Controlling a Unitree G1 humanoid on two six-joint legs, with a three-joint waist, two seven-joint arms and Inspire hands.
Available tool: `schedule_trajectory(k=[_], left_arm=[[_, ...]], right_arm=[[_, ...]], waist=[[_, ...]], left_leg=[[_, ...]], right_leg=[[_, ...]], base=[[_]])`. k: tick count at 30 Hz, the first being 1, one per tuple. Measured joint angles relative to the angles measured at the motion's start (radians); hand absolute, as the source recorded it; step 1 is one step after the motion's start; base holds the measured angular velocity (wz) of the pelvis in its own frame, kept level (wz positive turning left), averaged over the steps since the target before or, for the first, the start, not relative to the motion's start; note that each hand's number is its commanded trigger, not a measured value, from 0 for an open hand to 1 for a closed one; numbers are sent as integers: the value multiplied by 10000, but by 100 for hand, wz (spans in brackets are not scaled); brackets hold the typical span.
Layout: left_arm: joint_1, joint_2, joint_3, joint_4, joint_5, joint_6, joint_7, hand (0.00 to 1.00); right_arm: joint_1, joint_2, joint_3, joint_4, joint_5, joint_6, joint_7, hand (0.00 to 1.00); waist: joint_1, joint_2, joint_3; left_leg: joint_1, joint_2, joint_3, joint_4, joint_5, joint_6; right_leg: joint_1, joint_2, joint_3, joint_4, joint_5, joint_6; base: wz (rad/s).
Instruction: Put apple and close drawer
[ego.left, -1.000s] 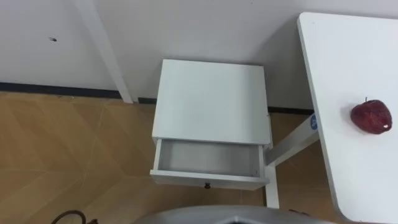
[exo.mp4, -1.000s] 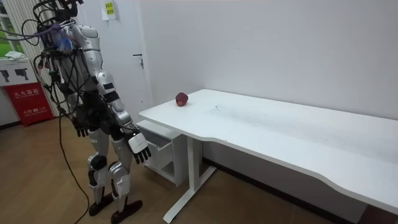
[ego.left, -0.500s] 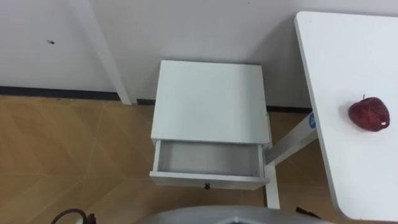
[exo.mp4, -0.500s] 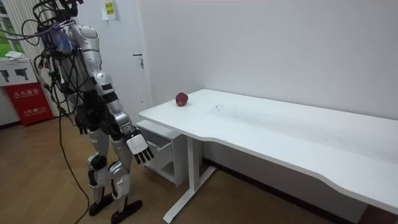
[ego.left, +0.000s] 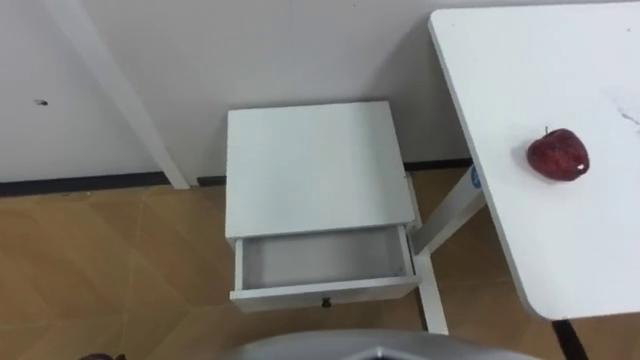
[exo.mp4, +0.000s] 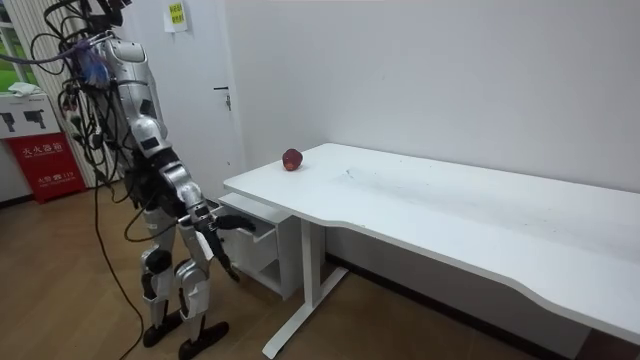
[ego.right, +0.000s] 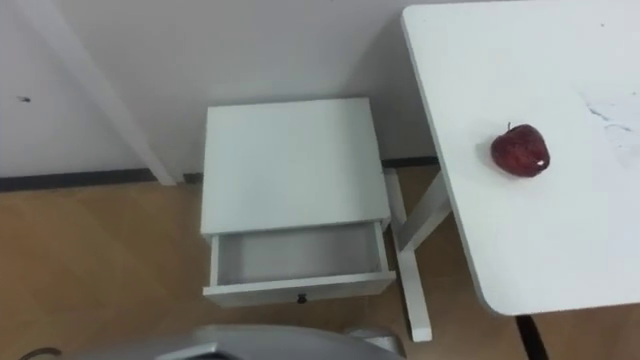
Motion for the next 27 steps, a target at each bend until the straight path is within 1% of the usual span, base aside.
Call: schedule_trajectory(k=[1,3,4,8,10,11,12,15,16,17,18,19,20,21,23,25,26,27], left_arm=[[16,18,-1,-3,2,1,0,0],[34,103,-18,-21,0,14,-5,0],[60,153,-45,-50,-8,32,-15,0],[119,275,-146,-260,-6,137,-84,0],[170,277,-152,-732,-13,197,-96,0],[175,278,-161,-824,-13,205,-104,0],[175,277,-164,-964,0,207,-133,0],[228,281,-161,-1047,-74,148,-243,0],[254,281,-160,-1046,-92,80,-258,0],[272,281,-156,-1046,-83,41,-257,0],[302,278,-160,-1049,-27,-17,-260,0],[325,266,-161,-1052,8,-20,-272,0],[325,263,-162,-1052,9,-20,-274,0],[358,264,-161,-1124,10,-17,-274,0],[428,264,-161,-1276,19,-21,-270,0],[392,257,-213,-1421,32,-23,-292,0],[374,256,-215,-1449,46,-29,-296,0],[365,258,-217,-1455,237,-66,-295,0]], right_arm=[[-60,0,-231,-29,149,0,-288,0],[-196,-2,-428,-101,391,-19,-689,0],[-207,-2,-448,-360,593,-19,-979,0],[-165,-2,-608,-1531,1210,-45,-1743,0],[-162,-2,-642,-2455,1426,-238,-2300,0],[-152,-3,-641,-2717,1425,-284,-2453,0],[-144,-6,-640,-3220,1403,-413,-2771,0],[-107,-55,-645,-4445,1322,-743,-3593,0],[-99,-62,-645,-4951,1091,-880,-4026,0],[-96,-64,-644,-5141,913,-942,-4228,0],[-97,-72,-642,-5534,599,-1117,-4637,0],[-97,-74,-642,-6145,316,-1192,-5078,0],[-91,-81,-642,-6452,151,-1244,-5221,0],[-34,-118,-654,-6970,-201,-1356,-5505,0],[10,-134,-709,-7614,-1052,-1512,-5955,0],[82,-130,-617,-8582,-2824,-1577,-6610,0],[108,-128,-583,-8898,-3313,-1576,-6753,0],[134,-128,-528,-9532,-4323,-1580,-6984,0]], waist=[[0,-18,-40],[-9,-62,-23],[-8,-78,-36],[-57,-80,-22],[-76,-79,-17],[-75,-80,-11],[-67,-75,-5],[-102,-65,2],[-128,-65,8],[-141,-68,7],[-206,-82,-1],[-241,-108,-3],[-268,-95,43],[-289,-91,67],[-290,-106,62],[-260,-107,59],[-233,-41,31],[-224,-33,20]], left_leg=[[-65,-7,18,9,1,1],[-119,-10,66,53,1,2],[-171,-16,101,94,1,2],[-233,-28,157,171,1,3],[-250,-11,246,131,-1,6],[-267,-10,258,107,-2,8],[-284,-8,293,75,-2,9],[-287,-3,319,81,-2,10],[-292,0,345,81,-1,10],[-312,-1,343,84,-1,11],[-366,-7,342,90,0,12],[-444,-18,340,109,10,26],[-455,-26,341,126,17,37],[-490,-33,340,130,17,38],[-513,-42,345,125,17,38],[-611,-42,345,122,18,37],[-642,-40,345,117,18,38],[-695,-42,346,116,19,37]], right_leg=[[-76,2,35,16,-3,5],[-160,10,58,95,-5,7],[-246,8,86,187,-14,16],[-288,-17,97,237,-15,20],[-373,-16,117,330,-20,20],[-391,-16,125,332,-20,19],[-426,-14,159,337,-22,15],[-446,-13,266,317,-24,12],[-460,-3,303,307,-23,12],[-463,-2,293,299,-24,12],[-517,4,281,314,-25,14],[-614,17,282,332,-26,17],[-630,13,281,331,-26,18],[-662,6,281,327,-32,28],[-674,-3,237,314,-36,34],[-781,-13,210,323,-38,38],[-819,-9,224,324,-38,38],[-871,-8,233,325,-38,38]], base=[[0],[-5],[-5],[-1],[-2],[-6],[-5],[-5],[-5],[0],[0],[0],[0],[0],[0],[0],[0],[-4]])
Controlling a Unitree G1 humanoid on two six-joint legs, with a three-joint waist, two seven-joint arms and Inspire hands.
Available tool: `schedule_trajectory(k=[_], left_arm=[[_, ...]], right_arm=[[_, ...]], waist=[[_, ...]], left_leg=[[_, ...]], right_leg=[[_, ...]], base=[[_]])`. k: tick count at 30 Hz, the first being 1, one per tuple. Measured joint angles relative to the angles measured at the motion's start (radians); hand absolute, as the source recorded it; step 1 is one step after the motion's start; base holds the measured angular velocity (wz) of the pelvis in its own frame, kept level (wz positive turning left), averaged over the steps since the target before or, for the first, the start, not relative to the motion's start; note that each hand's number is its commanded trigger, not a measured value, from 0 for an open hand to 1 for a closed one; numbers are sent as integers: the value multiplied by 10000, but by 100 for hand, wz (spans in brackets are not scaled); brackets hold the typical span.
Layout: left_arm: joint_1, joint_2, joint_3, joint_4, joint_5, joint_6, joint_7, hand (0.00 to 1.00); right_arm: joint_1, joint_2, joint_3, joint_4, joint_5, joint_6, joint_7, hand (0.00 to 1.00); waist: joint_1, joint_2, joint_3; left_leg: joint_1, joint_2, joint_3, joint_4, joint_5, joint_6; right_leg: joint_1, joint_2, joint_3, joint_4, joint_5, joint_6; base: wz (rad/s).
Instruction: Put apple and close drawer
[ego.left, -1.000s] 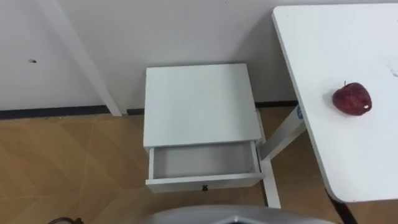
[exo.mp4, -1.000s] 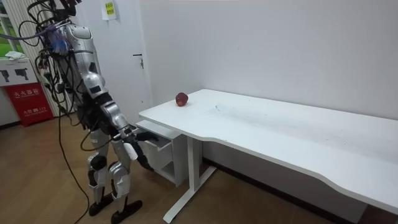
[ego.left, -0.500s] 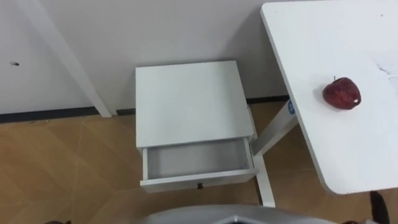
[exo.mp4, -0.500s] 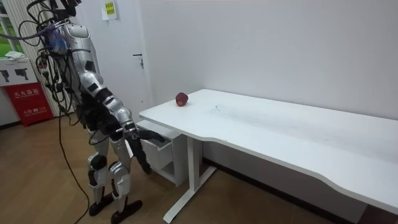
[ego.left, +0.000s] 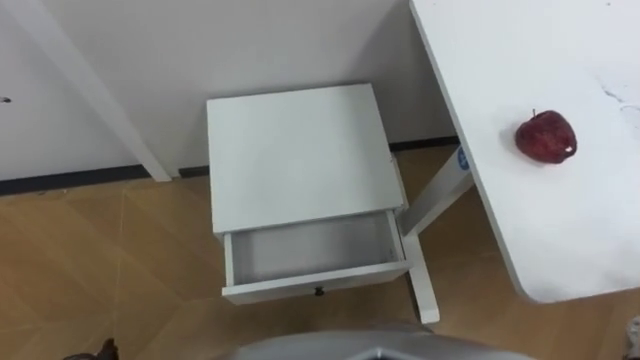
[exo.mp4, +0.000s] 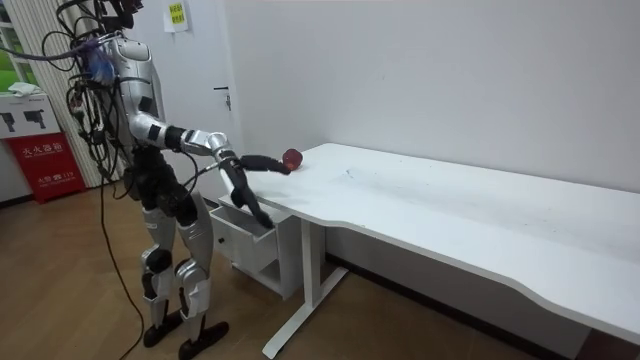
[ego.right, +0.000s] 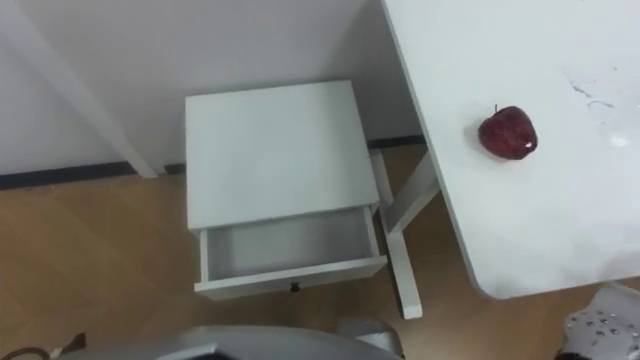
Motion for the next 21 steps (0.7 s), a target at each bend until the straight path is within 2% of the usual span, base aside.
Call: schedule_trajectory(k=[3,7,11,15,20,21], left_arm=[[-39,47,-214,60,162,-36,4,0],[-258,42,-917,480,160,-78,-7,0],[-249,49,-1207,702,161,-72,-18,0],[-109,41,-1215,707,158,-72,-33,0],[-87,39,-1223,629,177,-78,-78,0],[-71,40,-1222,626,180,-78,-77,0]], right_arm=[[-5,-37,394,-1335,-2026,-210,-421,0],[1,-221,1392,-1794,-4119,-187,-294,0],[75,-249,2009,-1866,-4970,-185,222,0],[139,-274,2776,-1866,-5319,-118,1088,0],[188,-347,3274,-1758,-5683,10,2077,0],[187,-372,3388,-1614,-5703,47,2332,0]], waist=[[76,23,-13],[326,11,9],[533,53,36],[563,81,52],[747,38,50],[759,2,83]], left_leg=[[-35,10,-1,17,1,-1],[9,30,5,14,1,-1],[89,31,-11,16,1,-1],[97,50,-11,33,0,-2],[153,55,10,25,0,-3],[234,55,10,17,0,-3]], right_leg=[[-28,20,-15,5,6,-7],[8,15,-2,-4,13,-15],[102,10,-22,-9,13,-14],[108,11,-35,5,15,-19],[160,27,-4,5,23,-32],[245,29,-5,-13,23,-31]], base=[[0],[2],[2],[0],[0],[0]])
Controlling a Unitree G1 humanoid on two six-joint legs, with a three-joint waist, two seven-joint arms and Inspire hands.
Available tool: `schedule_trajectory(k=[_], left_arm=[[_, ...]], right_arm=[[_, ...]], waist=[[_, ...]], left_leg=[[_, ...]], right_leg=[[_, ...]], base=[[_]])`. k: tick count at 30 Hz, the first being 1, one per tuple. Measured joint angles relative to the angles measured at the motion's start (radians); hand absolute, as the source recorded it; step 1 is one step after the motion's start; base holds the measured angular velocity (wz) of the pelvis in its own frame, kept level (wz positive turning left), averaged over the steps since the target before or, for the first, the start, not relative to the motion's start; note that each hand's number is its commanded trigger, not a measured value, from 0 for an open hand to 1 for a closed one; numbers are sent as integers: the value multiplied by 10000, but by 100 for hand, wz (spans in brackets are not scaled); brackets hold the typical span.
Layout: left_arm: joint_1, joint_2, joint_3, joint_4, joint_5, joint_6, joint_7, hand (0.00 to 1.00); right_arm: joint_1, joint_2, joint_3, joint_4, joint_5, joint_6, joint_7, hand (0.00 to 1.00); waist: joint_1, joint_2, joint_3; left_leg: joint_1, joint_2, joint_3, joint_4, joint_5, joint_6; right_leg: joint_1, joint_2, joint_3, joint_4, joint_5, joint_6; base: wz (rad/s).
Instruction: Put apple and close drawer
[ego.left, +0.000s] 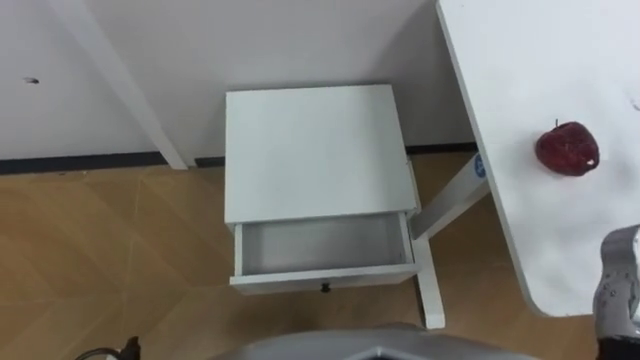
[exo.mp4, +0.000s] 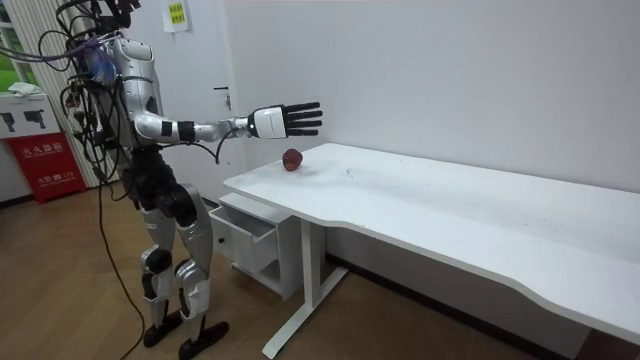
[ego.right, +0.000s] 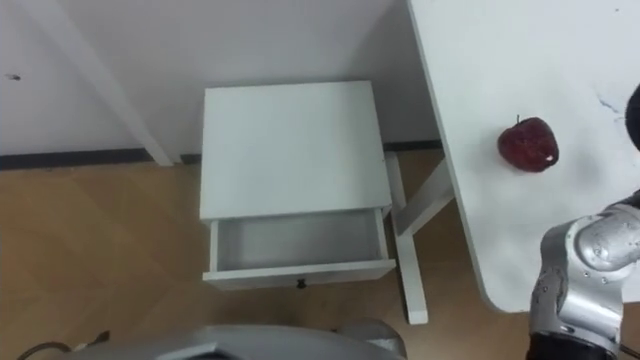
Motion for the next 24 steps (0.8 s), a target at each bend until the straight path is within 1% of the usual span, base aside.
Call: schedule_trajectory(k=[2,3,7,9,11,14,15,16,19,21,24], left_arm=[[59,0,0,0,1,0,6,0],[72,3,0,-8,1,0,5,0],[189,4,77,-6,201,6,-63,0],[192,4,159,-7,348,6,-106,0],[181,0,157,-10,384,6,-132,0],[188,0,157,-18,389,9,-155,0],[199,2,158,-18,387,14,-156,0],[228,2,156,-18,387,29,-158,0],[261,0,150,-18,384,150,-170,0],[264,0,151,-18,382,220,-171,0],[276,3,160,-20,384,229,-198,0]], right_arm=[[1,0,119,394,-53,33,463,0],[-1,-13,187,721,-73,92,729,0],[-1,-22,406,1269,-64,453,1651,0],[-2,-70,457,1368,-65,542,2032,0],[-1,-145,461,1417,-65,546,2405,0],[-3,-317,463,1551,-99,555,3001,0],[-5,-407,462,1731,-196,598,3271,0],[-5,-439,460,1858,-258,745,3470,0],[-1,-439,465,2054,-305,943,3951,0],[-1,-439,464,2209,-310,991,4141,0],[-1,-473,456,2286,-508,1098,4392,0]], waist=[[12,-49,22],[49,-77,48],[96,-91,27],[144,-86,23],[194,-69,14],[207,-54,-13],[227,-61,-34],[241,-66,-65],[238,-61,-72],[237,-61,-71],[197,-63,-69]], left_leg=[[117,7,-9,-29,-2,-4],[192,9,-16,-75,-2,-4],[230,7,-44,-132,-2,-3],[237,9,-43,-136,-2,-3],[237,9,-41,-135,-2,-3],[239,8,-42,-129,-1,-2],[246,8,-42,-126,-1,-2],[249,10,-40,-125,-1,-2],[255,10,-38,-108,0,-3],[251,10,-42,-71,0,-3],[251,9,-35,-35,0,-4]], right_leg=[[129,0,-18,-18,-1,2],[182,1,-33,-21,-2,2],[182,1,-16,-26,-1,2],[182,-1,-6,-30,-1,3],[183,-11,-2,-36,-1,2],[195,-27,-50,-41,-1,2],[202,-39,-48,-40,-1,2],[207,-51,-52,-40,-1,2],[224,-65,-54,-39,-1,2],[240,-71,-54,-35,-1,2],[268,-76,-60,-36,-1,2]], base=[[3],[0],[0],[0],[0],[0],[0],[0],[0],[0],[0]])
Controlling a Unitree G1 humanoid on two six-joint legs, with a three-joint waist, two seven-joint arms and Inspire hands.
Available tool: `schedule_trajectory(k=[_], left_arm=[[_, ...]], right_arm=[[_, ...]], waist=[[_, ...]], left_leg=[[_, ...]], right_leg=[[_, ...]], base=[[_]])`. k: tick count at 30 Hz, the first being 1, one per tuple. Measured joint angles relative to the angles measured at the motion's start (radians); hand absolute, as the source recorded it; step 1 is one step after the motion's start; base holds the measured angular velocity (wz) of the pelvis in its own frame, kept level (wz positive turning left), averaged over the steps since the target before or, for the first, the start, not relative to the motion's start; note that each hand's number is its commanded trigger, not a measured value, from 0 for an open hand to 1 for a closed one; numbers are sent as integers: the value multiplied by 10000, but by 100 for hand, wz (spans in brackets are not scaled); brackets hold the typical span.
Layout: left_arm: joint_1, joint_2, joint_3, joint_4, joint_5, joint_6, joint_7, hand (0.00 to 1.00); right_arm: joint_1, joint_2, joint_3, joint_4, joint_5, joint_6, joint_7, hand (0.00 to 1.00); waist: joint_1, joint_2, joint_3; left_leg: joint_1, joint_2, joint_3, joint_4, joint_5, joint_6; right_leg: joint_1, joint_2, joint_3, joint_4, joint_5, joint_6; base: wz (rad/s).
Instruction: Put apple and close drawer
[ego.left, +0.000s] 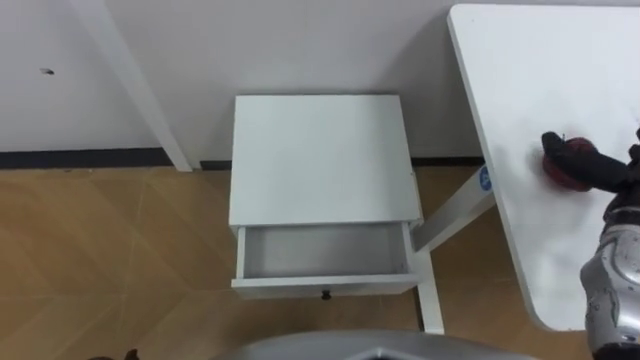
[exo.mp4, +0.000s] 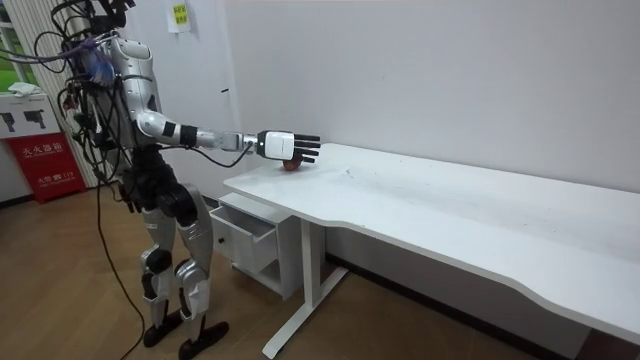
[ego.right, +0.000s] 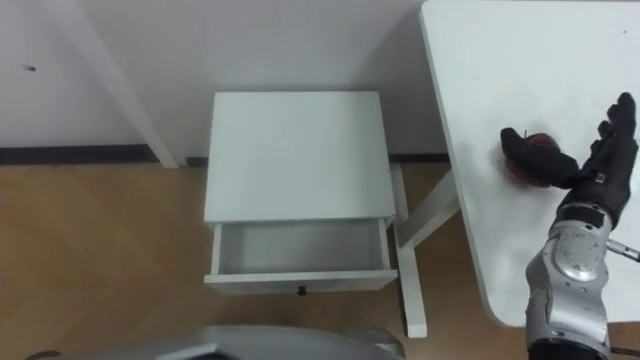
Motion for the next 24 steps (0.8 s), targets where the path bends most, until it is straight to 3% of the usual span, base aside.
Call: schedule_trajectory(k=[3,7,10,19,24], left_arm=[[3,6,135,-10,101,-11,-155,0],[65,93,317,-338,288,-69,-333,0],[115,117,692,-681,500,-125,-410,0],[134,290,878,-873,498,-169,-532,0],[132,294,876,-899,496,-169,-534,0]], right_arm=[[-4,-110,-11,68,-258,14,273,0],[-62,-795,-13,676,-237,16,835,0],[-112,-1086,-37,1135,-337,19,1209,0],[-113,-1094,-36,1517,-679,92,2077,0],[-113,-1094,-35,1516,-676,92,2409,0]], waist=[[-109,-62,34],[-152,-141,53],[-139,-226,60],[-137,-418,65],[-143,-367,69]], left_leg=[[10,-1,-31,40,-2,-2],[-14,-1,-66,44,-2,-3],[-17,1,-49,40,-2,-3],[-11,-3,-4,36,-2,-3],[-11,4,-7,9,-3,-3]], right_leg=[[86,-17,-93,-73,2,-2],[117,-43,-220,-121,10,-9],[116,-38,-216,-139,10,-9],[111,-42,-174,-146,12,-6],[110,-39,-202,-133,13,-7]], base=[[6],[5],[0],[0],[0]])
